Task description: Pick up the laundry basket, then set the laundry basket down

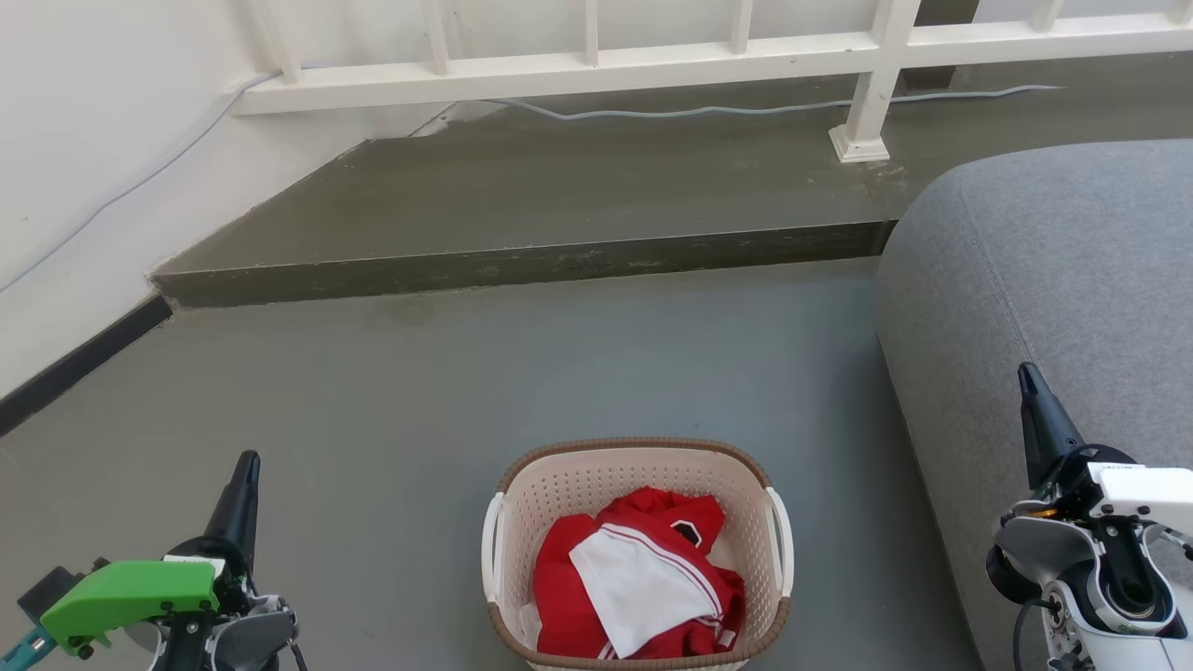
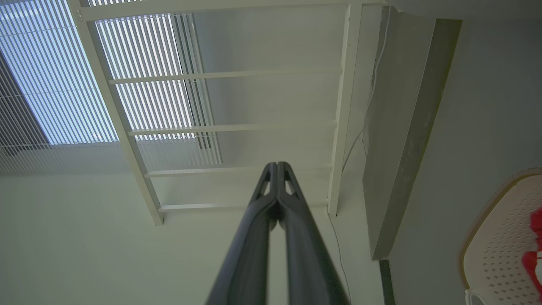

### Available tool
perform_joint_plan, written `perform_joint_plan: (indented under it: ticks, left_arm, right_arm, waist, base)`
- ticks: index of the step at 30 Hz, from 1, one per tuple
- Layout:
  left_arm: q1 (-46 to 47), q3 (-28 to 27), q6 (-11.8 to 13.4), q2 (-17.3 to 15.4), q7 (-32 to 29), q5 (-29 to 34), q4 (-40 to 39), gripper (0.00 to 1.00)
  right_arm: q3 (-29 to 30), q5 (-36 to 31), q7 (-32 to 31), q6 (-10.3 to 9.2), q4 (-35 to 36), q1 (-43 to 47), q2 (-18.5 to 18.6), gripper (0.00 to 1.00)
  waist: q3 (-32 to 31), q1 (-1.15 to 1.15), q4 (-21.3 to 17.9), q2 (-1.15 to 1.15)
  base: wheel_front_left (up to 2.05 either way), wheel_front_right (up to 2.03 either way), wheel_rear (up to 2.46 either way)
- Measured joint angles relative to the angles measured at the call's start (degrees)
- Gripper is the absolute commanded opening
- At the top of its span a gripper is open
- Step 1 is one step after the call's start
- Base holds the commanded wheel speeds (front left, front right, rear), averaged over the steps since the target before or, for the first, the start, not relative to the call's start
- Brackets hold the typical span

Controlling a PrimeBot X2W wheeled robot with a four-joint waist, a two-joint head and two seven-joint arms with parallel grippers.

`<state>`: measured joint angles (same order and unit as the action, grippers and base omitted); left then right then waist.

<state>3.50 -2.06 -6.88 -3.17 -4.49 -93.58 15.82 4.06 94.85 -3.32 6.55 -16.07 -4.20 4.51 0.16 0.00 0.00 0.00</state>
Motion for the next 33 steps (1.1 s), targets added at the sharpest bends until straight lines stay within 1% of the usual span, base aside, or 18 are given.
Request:
perform_joint_plan:
  ticks: [33]
  left_arm:
    - [0.0, -0.1, 0.0, 0.0, 0.0, 0.0, 0.0, 0.00]
  right_arm:
    - [0.2, 0.0, 0.0, 0.00, 0.0, 0.0, 0.0, 0.00]
  waist:
    - [0.0, 0.00, 0.0, 0.00]
  base:
    - [0.00, 0.00, 0.00]
